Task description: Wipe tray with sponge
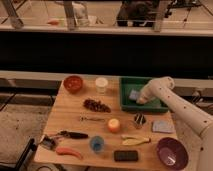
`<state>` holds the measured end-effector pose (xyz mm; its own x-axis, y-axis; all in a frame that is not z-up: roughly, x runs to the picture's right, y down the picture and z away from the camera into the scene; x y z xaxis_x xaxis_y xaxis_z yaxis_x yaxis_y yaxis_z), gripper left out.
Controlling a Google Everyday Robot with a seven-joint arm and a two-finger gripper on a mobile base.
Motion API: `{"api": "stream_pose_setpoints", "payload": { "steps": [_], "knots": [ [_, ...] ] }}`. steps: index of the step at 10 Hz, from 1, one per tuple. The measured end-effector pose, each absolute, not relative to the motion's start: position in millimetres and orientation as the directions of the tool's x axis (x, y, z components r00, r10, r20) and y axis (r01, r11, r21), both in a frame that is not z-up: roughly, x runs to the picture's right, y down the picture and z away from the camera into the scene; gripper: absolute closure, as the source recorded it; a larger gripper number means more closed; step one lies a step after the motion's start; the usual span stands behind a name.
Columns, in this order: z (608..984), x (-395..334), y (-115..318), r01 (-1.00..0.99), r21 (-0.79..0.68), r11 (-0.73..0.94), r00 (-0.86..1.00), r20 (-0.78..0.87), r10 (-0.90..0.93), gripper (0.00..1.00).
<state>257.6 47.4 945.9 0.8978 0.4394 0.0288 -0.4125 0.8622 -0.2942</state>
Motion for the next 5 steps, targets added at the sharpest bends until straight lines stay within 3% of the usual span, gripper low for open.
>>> {"api": "stream_pose_setpoints", "payload": {
  "steps": [5],
  "knots": [
    [946, 327, 44, -0.495, -0.245, 0.834, 0.865, -0.051, 0.499, 0.85]
  ]
}}
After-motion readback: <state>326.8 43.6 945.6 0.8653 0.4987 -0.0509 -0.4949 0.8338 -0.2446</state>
